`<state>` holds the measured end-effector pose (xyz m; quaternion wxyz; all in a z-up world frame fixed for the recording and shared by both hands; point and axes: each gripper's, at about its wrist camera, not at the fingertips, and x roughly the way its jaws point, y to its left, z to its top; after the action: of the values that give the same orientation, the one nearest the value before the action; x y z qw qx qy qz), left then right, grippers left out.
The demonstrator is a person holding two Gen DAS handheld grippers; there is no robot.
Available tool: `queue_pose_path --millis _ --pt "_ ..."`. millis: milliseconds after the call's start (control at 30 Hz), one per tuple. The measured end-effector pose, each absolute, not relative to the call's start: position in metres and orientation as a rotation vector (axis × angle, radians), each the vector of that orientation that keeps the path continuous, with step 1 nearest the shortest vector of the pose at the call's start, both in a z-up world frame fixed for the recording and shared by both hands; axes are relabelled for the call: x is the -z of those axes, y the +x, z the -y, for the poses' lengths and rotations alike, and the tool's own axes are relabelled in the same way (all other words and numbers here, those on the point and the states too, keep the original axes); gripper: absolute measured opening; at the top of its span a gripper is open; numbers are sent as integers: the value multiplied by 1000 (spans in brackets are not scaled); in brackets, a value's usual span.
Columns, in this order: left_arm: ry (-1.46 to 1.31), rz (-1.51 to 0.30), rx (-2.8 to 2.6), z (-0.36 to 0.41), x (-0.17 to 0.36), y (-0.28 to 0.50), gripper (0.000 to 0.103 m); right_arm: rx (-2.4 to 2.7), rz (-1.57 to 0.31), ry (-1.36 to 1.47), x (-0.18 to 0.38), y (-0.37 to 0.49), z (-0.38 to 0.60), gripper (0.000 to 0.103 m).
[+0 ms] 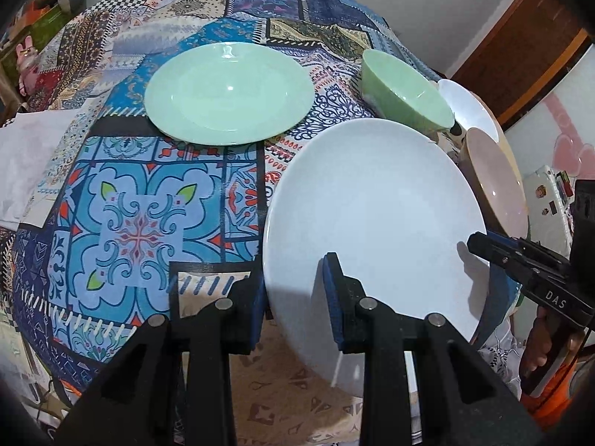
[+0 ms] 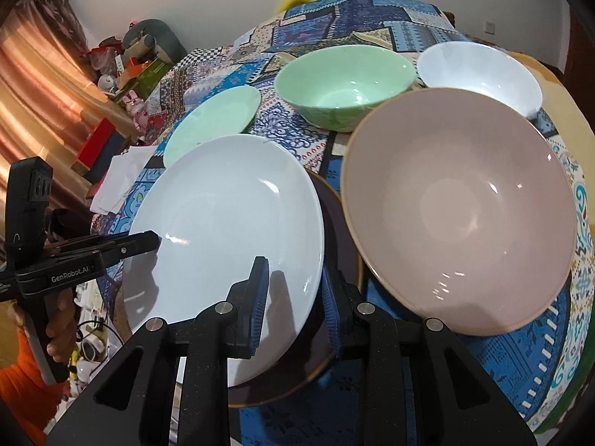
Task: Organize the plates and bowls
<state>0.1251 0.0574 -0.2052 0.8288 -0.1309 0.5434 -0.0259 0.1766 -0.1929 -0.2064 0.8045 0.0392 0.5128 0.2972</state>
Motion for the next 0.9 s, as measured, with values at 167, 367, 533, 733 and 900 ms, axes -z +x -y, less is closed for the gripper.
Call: queue_pose_path --millis 167,367,533,733,900 --pt "-264 -1167 70 -51 210 130 29 -628 -1111 98 208 175 200 26" --pt "-229 -1166 72 -45 213 132 31 -629 -1108 118 206 172 204 26" --pt "-189 -1160 72 -38 214 132 30 -625 -1106 116 204 170 208 26" --pt "-168 -1155 89 -36 216 130 30 -614 -1098 98 202 166 208 28" --pt "-167 -1143 111 -35 216 123 31 -589 -1084 65 200 162 208 28"
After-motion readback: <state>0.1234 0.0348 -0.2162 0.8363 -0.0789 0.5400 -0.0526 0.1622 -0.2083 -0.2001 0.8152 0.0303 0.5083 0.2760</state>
